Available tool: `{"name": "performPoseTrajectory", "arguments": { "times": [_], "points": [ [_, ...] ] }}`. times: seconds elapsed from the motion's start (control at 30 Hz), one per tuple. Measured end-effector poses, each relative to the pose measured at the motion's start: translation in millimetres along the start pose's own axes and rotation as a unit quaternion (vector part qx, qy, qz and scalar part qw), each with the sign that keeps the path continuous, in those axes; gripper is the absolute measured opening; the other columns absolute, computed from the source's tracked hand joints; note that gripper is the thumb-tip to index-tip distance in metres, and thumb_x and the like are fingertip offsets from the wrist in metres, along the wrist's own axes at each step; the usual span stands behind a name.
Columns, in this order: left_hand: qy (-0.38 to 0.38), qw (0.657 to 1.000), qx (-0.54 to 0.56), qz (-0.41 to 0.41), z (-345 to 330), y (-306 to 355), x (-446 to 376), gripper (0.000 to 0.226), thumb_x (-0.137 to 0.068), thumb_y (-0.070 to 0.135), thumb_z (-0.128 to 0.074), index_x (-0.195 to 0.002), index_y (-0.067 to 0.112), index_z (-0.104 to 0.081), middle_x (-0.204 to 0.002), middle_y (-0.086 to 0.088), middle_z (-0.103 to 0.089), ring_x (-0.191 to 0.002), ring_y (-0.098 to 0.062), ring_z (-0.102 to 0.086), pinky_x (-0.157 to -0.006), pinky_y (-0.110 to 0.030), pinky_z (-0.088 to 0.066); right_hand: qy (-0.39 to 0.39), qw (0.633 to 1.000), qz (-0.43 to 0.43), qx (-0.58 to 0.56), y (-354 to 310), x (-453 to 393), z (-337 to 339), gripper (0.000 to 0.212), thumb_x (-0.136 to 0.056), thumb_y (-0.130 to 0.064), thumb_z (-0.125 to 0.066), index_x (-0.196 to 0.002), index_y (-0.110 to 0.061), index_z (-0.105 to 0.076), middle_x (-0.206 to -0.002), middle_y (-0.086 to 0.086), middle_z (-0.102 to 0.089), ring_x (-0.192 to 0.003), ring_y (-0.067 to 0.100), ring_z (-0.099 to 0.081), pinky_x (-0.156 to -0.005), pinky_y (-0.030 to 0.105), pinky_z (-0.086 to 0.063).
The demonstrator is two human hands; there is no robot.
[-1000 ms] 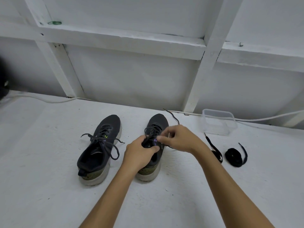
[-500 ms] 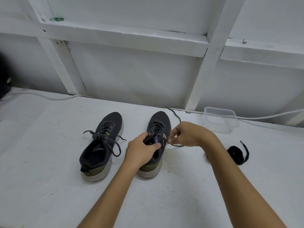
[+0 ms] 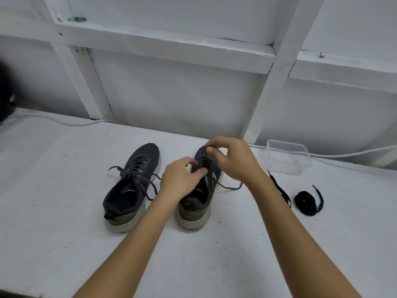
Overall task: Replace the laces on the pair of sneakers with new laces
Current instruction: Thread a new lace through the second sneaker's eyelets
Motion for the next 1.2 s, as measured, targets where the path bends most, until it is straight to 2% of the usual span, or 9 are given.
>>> {"name": "performPoseTrajectory", "arguments": {
  "times": [0.1, 0.17, 0.33, 0.5, 0.67, 0.8, 1.0, 1.1, 1.2],
  "points": [
    [0.068, 0.997, -0.022, -0.026, 15, 5, -18, 0.012, -0.088, 0.037, -0.063, -0.085, 0.025, -0.064, -0.092, 0.007, -0.071, -0.093, -0.021, -0.065, -0.078, -0.031, -0.049, -0.001, 1.0, -0.001, 0.025, 4, -1, -8, 0.042, -0.096, -0.027, -0.066, -0.136, -0.035, -0.06, -0.127, -0.009, -0.069, -0.119, 0.013, -0.06, -0.102, 0.039, -0.049],
    [0.113, 0.993, -0.018, -0.012, 28, -2, -26, 0.011, -0.089, 0.029, -0.061, -0.093, 0.019, -0.062, -0.092, -0.001, -0.07, -0.092, -0.027, -0.063, -0.074, -0.032, -0.046, -0.027, 0.998, -0.036, 0.049, 16, 2, -16, 0.061, -0.095, -0.028, -0.067, -0.15, -0.036, -0.041, -0.141, -0.005, -0.06, -0.128, 0.017, -0.053, -0.104, 0.039, -0.045],
    [0.078, 0.985, -0.156, 0.001, 33, -29, -39, 0.052, -0.085, 0.007, -0.067, -0.134, 0.009, -0.05, -0.125, -0.012, -0.057, -0.108, -0.033, -0.059, -0.079, -0.035, -0.044, -0.118, 0.983, -0.122, 0.064, 56, 21, -43, 0.026, -0.095, -0.035, -0.066, -0.12, -0.028, -0.063, -0.116, -0.009, -0.07, -0.104, 0.015, -0.065, -0.094, 0.034, -0.052],
    [0.086, 0.98, -0.175, -0.04, 26, -24, -34, 0.046, -0.086, -0.005, -0.055, -0.128, 0.013, -0.059, -0.127, -0.008, -0.059, -0.112, -0.029, -0.056, -0.077, -0.034, -0.043, -0.161, 0.971, -0.147, 0.096, 67, 33, -50, 0.014, -0.095, -0.038, -0.064, -0.102, -0.028, -0.07, -0.109, -0.01, -0.069, -0.1, 0.013, -0.063, -0.088, 0.033, -0.051],
    [0.123, 0.967, -0.09, -0.203, 30, 12, -23, 0.036, -0.091, -0.001, -0.047, -0.115, 0.016, -0.067, -0.116, 0.001, -0.065, -0.11, -0.023, -0.054, -0.09, -0.041, -0.048, -0.142, 0.977, -0.156, 0.01, 63, 36, -40, 0.013, -0.101, -0.032, -0.052, -0.093, -0.024, -0.059, -0.088, -0.005, -0.071, -0.086, 0.014, -0.065, -0.068, 0.026, -0.047],
    [0.03, 0.949, -0.094, -0.3, 14, 37, -7, 0.03, -0.09, 0.018, -0.05, -0.114, 0.023, -0.067, -0.115, 0.01, -0.064, -0.11, -0.014, -0.05, -0.092, -0.037, -0.044, -0.083, 0.988, -0.129, -0.018, 51, 28, -17, 0.026, -0.097, -0.04, -0.061, -0.08, -0.022, -0.063, -0.066, -0.006, -0.061, -0.062, 0.011, -0.054, -0.06, 0.027, -0.043],
    [-0.056, 0.962, -0.18, -0.198, -3, 18, -8, 0.051, -0.078, 0.069, -0.065, -0.11, 0.031, -0.056, -0.107, 0.014, -0.059, -0.097, -0.011, -0.057, -0.081, -0.035, -0.049, -0.075, 0.989, -0.128, -0.014, 46, 21, 3, 0.041, -0.09, -0.052, -0.068, -0.067, -0.02, -0.061, -0.055, -0.007, -0.052, -0.053, 0.011, -0.047, -0.058, 0.028, -0.041],
    [-0.044, 0.983, -0.12, -0.131, 1, 5, -9, 0.045, -0.075, 0.062, -0.075, -0.089, 0.024, -0.055, -0.085, 0.01, -0.062, -0.08, -0.013, -0.059, -0.065, -0.029, -0.044, -0.074, 0.99, -0.122, -0.013, 44, 20, 8, 0.035, -0.091, -0.049, -0.068, -0.07, -0.021, -0.065, -0.052, -0.012, -0.046, -0.048, 0.004, -0.04, -0.056, 0.026, -0.036],
    [-0.016, 0.991, -0.098, -0.09, 2, 0, -6, 0.042, -0.076, 0.056, -0.076, -0.086, 0.021, -0.055, -0.082, 0.008, -0.063, -0.078, -0.014, -0.06, -0.059, -0.025, -0.039, -0.086, 0.988, -0.114, -0.055, 37, 19, 12, 0.021, -0.094, -0.038, -0.067, -0.078, -0.025, -0.07, -0.056, -0.009, -0.049, -0.053, 0.009, -0.043, -0.06, 0.028, -0.04]
  ]
}}
Point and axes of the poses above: each hand's wrist, its own x-axis away from the middle knuckle, its own z-axis out of the back of the hand, y = z × x, the point moved 7 cm from there along -x, towards the middle knuckle
